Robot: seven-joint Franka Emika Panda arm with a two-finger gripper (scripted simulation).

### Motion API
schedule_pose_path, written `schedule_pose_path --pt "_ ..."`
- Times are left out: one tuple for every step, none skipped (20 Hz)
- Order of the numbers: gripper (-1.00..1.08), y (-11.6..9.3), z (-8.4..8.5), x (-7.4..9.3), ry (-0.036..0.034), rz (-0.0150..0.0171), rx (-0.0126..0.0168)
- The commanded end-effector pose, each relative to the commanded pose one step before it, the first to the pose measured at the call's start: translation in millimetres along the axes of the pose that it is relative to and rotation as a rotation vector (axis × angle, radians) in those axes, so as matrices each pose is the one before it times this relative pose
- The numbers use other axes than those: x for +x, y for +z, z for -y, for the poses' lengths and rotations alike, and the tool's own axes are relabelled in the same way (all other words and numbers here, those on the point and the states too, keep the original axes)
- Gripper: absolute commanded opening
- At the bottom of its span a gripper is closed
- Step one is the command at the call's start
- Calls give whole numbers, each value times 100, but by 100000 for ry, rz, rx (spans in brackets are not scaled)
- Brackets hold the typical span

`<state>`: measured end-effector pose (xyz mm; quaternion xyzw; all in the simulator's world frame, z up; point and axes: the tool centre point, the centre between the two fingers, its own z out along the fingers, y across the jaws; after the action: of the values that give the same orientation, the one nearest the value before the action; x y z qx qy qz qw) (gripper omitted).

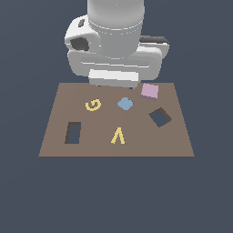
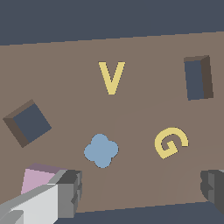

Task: Insert a designated object into the corresponding slot on a board.

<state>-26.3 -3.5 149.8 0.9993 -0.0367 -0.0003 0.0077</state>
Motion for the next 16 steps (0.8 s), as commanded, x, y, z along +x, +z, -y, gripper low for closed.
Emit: schedule_pose_path --pt "100 1097 1360 -1082 2011 69 177" --pt "100 491 600 -474 956 8 78" --pt "100 517 632 -497 1007 8 83" --pt "100 543 665 -519 1055 8 87" --pt "100 557 682 -529 1079 8 89" --pt "100 550 674 -518 1064 8 88" --pt "100 542 666 -507 1046 8 87" --pt "100 534 656 -493 1030 7 86" --pt "100 524 646 -479 1004 6 83" --pt "100 505 623 -458 966 6 80" --pt "100 477 588 -430 910 5 75" --pt "100 447 551 -401 849 5 69" --pt "100 417 515 -368 794 3 64" --pt "100 389 484 -336 732 2 59" --pt "100 360 451 -303 674 1 54" --pt "100 332 418 -273 623 0 49"
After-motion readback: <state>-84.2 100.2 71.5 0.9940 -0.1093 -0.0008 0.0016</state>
